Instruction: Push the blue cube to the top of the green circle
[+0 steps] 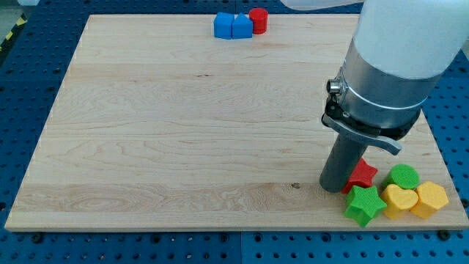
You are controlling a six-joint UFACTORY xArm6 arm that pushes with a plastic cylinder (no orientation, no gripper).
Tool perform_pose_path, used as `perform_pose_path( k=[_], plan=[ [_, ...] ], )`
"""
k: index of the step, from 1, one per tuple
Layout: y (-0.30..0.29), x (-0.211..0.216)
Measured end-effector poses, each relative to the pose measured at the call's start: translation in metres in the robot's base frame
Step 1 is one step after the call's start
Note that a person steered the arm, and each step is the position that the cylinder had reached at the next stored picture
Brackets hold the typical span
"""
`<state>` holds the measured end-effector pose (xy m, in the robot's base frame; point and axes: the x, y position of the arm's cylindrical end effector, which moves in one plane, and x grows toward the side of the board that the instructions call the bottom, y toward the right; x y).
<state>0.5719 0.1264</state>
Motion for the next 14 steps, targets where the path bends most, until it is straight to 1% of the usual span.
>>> perform_pose_path(
  k=[1,2,3,4,5,7,8,9,10,12,13,14],
  plan=[
    [0.012,0.0],
    [0.035,-0.011],
    [0.027,-0.014],
    [-0.022,-0.035],
    [-0.073,-0.098],
    [-0.204,-0.244],
    [-0.26,-0.317],
    [-0.256,-0.379],
    [-0.233,-0.38],
    [-0.169,-0.377],
    [-0.164,-0.339],
    [-0.143,-0.294]
  ],
)
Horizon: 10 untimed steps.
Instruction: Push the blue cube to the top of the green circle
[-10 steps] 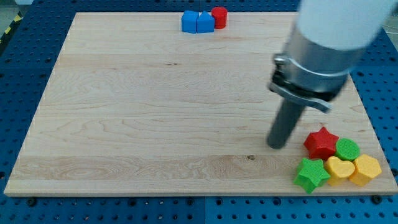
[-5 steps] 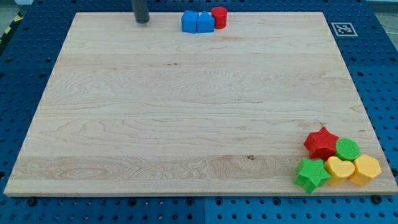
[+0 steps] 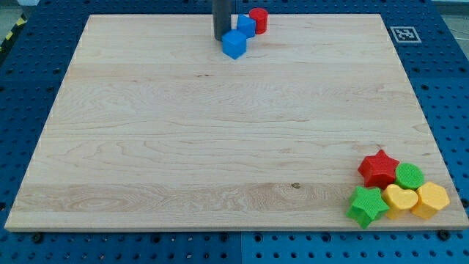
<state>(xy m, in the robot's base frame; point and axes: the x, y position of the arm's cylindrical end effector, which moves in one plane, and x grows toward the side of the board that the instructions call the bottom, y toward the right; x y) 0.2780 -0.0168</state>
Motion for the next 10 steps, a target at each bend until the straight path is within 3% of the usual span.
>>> perform_pose_path(
  k=[1,4,10],
  plan=[
    [0.034,0.047],
    [0.151,0.124],
    [0.325,0.165]
  ],
)
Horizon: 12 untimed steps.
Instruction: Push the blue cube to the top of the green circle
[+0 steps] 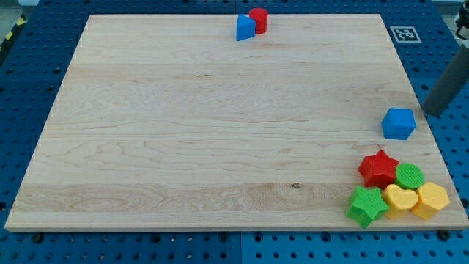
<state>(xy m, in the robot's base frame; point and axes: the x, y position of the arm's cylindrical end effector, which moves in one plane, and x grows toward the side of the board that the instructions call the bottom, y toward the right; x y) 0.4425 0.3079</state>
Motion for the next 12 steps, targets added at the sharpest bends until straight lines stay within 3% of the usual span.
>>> perform_pose_path(
  k=[2,5,7,12],
  plan=[
    [-0.093,-0.001],
    [-0.036,-0.002],
    [-0.044,0.049],
    [-0.06,0.069]
  ],
)
